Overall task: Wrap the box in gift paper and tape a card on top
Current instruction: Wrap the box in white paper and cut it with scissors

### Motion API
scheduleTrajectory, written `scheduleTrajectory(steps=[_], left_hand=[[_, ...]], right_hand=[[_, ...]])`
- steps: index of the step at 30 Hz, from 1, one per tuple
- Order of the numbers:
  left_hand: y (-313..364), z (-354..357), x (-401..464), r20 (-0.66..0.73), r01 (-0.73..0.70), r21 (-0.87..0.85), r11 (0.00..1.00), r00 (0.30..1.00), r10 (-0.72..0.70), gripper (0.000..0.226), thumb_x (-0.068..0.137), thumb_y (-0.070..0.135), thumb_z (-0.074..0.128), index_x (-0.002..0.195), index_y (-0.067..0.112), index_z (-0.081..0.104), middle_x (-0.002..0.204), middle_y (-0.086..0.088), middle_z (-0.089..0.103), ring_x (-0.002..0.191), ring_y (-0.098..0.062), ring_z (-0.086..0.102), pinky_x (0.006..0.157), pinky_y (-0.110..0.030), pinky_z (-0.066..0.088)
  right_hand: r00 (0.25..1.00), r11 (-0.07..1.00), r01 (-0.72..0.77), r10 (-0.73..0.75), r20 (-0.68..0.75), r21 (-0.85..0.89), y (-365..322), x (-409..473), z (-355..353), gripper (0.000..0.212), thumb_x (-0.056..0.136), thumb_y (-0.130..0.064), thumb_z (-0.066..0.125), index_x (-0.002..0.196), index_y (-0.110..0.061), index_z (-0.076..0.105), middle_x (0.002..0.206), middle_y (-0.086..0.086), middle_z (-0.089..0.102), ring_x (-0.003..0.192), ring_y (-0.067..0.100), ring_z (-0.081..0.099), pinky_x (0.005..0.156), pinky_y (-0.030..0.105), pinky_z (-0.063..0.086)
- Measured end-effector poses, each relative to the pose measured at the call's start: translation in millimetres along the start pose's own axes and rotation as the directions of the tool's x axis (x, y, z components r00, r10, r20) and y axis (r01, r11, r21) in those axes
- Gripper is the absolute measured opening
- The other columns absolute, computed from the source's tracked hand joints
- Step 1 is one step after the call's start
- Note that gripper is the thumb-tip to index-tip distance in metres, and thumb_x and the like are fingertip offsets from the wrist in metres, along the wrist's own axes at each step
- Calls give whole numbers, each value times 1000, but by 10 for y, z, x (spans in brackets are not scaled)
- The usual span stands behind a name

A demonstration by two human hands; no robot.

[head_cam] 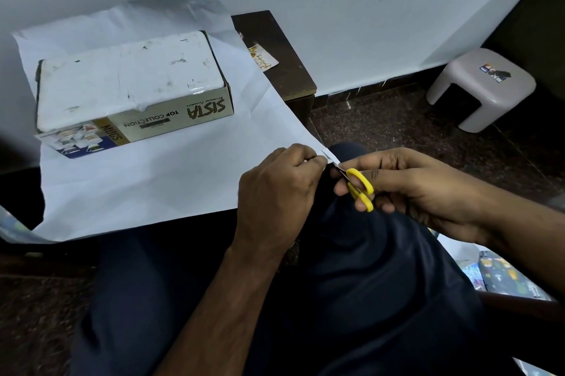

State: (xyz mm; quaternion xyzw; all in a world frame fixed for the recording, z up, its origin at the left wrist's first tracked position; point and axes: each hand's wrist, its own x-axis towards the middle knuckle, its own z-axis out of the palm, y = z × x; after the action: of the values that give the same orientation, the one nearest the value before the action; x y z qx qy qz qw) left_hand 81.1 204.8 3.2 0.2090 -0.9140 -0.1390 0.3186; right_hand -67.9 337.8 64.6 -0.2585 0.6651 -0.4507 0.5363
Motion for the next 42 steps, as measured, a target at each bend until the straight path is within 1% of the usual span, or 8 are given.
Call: scheduleTrajectory(steps=[3,6,10,17,22,29,33,42], left_hand=[[-4,2,-5,17,19,-37,999,1000,-19,14,91,19,76,104,16,80,98,4,77,77,-17,72,61,-22,47],[-13,4,-3,8,14,-69,998,1000,-14,15,92,19,73,105,16,81,102,2,79,82,-18,75,64,-27,57],[-17,8,-4,11,-7,-79,997,1000,7,14,91,19,75,104,16,81,104,3,79,88,-16,76,68,-26,57],[-31,5,-1,-12,-1,-108,994,1000,0,13,90,19,75,101,18,81,102,6,79,85,-16,75,64,-32,61],[-54,9,7,37,100,-195,976,995,-95,16,93,27,66,99,24,81,99,11,78,80,-16,74,64,-38,60],[-71,4,29,111,241,-280,929,970,-218,15,90,31,69,99,30,82,99,15,78,87,-7,72,72,-33,59],[-79,4,34,141,302,-321,898,953,-269,12,90,30,72,98,31,81,99,17,77,90,-5,71,76,-34,58],[-67,-7,11,163,231,-259,938,967,-194,14,92,28,69,100,30,81,97,14,78,83,-11,72,70,-37,58]], right_hand=[[1000,1000,11,-11,-14,-6,24,-1,8,32,85,-16,64,113,-2,74,108,18,75,74,13,63,51,16,40],[999,1000,10,-10,-31,-2,34,18,13,26,94,-9,60,114,-2,73,107,17,75,74,12,64,51,15,40],[1000,1000,-3,3,-26,-15,45,41,6,26,93,-15,62,113,-3,74,108,17,75,75,10,64,55,16,40],[999,1000,0,0,-34,-26,59,46,-7,21,96,-9,61,110,-5,75,107,16,75,75,10,64,55,15,40],[998,996,7,-12,-54,-92,74,110,36,21,99,-10,59,112,-4,74,104,11,76,77,11,66,56,17,40],[998,984,4,-15,-60,-181,80,137,65,21,100,-7,58,113,-8,74,101,6,76,77,10,66,56,15,40],[997,973,-38,22,-72,-228,89,176,75,20,100,-15,59,113,-11,74,104,4,77,78,9,67,56,18,39],[999,974,-48,45,-20,-220,44,298,17,19,99,-9,59,108,-4,76,103,12,76,75,9,65,52,15,39]])
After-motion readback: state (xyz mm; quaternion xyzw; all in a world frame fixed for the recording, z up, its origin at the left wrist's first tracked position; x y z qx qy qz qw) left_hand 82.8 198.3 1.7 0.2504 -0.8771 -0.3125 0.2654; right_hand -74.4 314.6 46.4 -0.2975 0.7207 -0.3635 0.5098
